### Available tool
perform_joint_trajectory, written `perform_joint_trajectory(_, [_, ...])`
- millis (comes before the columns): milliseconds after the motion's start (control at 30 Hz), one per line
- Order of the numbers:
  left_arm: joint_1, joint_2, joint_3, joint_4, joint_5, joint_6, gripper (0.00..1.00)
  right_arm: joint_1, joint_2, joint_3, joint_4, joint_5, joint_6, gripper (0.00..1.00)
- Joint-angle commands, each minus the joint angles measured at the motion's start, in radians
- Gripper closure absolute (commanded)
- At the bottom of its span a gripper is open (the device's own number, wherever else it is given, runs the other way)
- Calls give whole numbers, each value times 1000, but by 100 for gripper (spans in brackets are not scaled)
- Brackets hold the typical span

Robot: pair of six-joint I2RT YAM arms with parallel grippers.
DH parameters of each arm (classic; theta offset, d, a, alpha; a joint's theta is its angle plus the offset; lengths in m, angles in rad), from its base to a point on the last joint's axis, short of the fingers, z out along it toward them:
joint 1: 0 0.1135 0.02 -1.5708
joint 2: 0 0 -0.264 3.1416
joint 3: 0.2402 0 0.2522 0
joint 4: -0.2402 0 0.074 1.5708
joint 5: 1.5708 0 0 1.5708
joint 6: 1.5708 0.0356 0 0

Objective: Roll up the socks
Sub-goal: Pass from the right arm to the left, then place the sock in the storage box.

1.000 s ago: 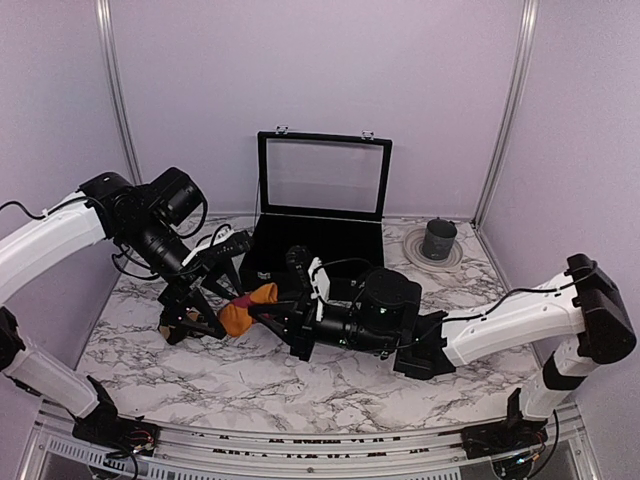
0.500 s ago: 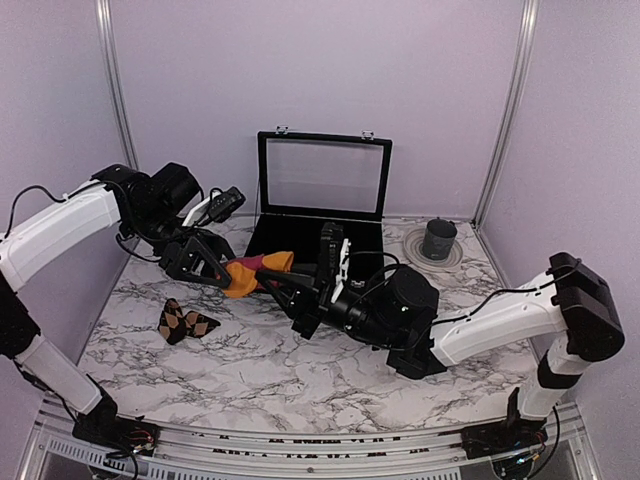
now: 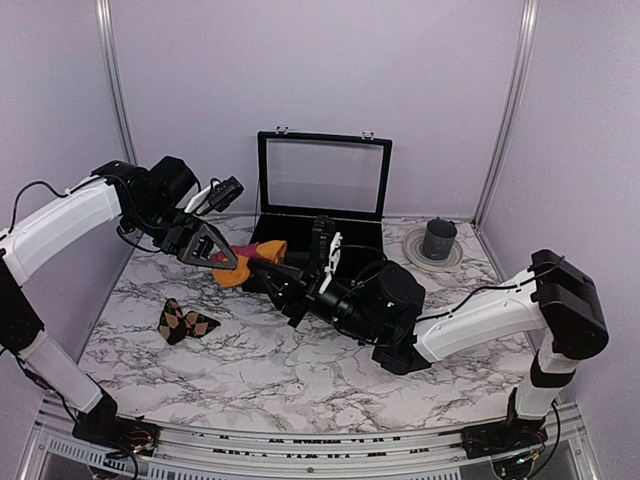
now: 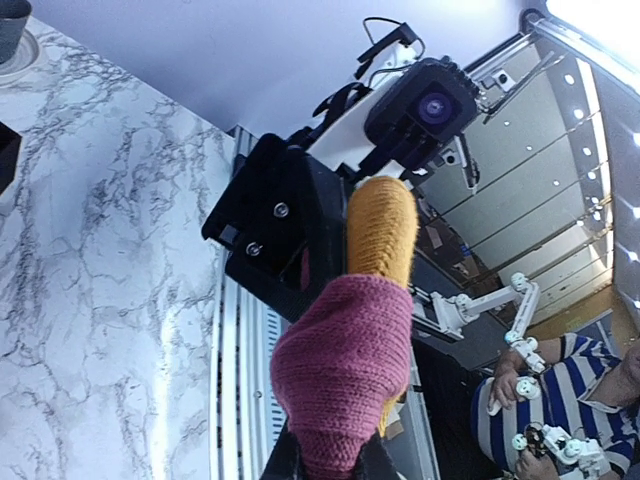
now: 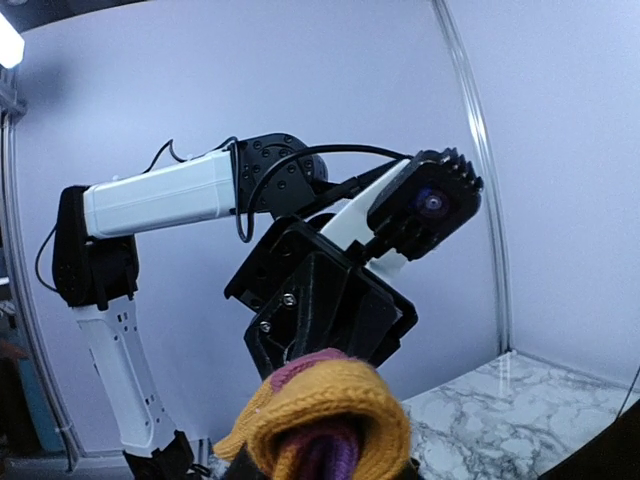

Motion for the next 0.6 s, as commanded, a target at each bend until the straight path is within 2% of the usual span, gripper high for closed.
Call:
perform_joint_trajectory(0, [39,43,32,198,-257,-165,100,-16,-9,17,-95,89,-2,57])
perform_joint_trajectory(33, [52,52,46,237,-353,-190,100,-21,-29,-2,-118,129,-2,49])
perform_joint_trajectory(67, [58,67,67,271,-495,-188,100,-26,-49,-23,-135,164,-1,46])
perform_joint_trajectory(133, [61,113,116,331,-708,-167,100,-39,-100,-72,-178,251,3,45])
perform_joint_trajectory(200, [70,182,185,380,-836,-160,100,-49,-165,-118,-237,322,11,44])
perform_joint_trajectory(333, [72,384,407,381,-976,-150,100,-53,-271,-186,-388,410,28,45])
perform_joint_trajectory(567, [70,706,735,362,-1122,-110,100,-58,-426,-313,-565,540,120,50])
